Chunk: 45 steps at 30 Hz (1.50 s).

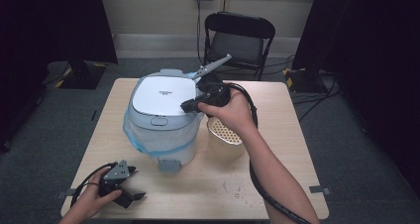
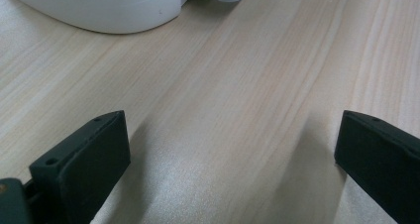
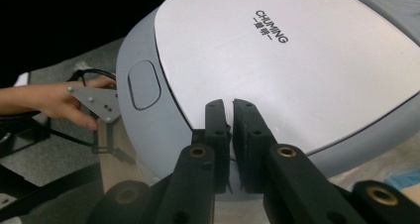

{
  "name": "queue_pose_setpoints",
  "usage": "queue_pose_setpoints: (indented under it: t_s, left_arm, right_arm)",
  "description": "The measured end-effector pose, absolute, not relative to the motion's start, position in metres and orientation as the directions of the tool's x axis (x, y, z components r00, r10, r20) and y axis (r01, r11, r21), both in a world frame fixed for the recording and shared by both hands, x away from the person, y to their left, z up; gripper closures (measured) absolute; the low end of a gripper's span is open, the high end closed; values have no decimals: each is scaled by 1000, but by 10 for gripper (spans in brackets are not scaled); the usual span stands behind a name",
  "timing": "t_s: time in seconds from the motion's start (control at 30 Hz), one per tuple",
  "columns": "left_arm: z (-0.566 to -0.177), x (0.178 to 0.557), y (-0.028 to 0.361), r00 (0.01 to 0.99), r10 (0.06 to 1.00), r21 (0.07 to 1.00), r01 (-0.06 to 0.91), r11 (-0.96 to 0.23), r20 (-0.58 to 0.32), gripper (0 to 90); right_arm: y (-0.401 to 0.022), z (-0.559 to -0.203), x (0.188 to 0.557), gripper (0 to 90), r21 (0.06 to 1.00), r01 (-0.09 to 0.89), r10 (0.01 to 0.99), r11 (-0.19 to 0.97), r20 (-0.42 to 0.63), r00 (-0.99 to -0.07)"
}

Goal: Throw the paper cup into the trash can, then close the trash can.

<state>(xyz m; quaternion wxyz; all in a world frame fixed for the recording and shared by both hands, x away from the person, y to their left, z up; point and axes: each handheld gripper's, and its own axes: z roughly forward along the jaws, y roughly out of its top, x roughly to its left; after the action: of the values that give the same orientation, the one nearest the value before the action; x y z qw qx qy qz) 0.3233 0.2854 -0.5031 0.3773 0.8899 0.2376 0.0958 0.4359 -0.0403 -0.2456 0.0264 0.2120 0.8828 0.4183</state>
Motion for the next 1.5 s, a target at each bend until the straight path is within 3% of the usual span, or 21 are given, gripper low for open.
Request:
queue_pose_setpoints:
  t_s: [0.13,0.43,0.53,0.87,1.17,1.5]
  left_arm:
    - [-503,323,285,869,495,717,352,-601,-12,0]
    - [-503,323,285,868,497,717,352,-601,-9,0]
    - [-503,323,285,868,496,718,351,-601,-9,0]
    - [-503,323,285,868,496,717,352,-601,-10,0]
    - [-503,323,285,868,496,717,352,-602,-10,0]
    - [-503,323,285,868,496,718,351,-601,-10,0]
  right_arm:
    - [-36,-244,433,882,735,327,406,594,77,-911]
    - [-32,-244,432,900,703,325,401,632,63,-914]
    - [-31,-241,432,777,712,323,409,624,55,-911]
    - [-36,-240,434,621,720,311,429,620,20,-903]
    - [-65,-234,436,283,767,333,502,549,16,-865]
    - [-99,-235,438,145,790,334,532,515,11,-846]
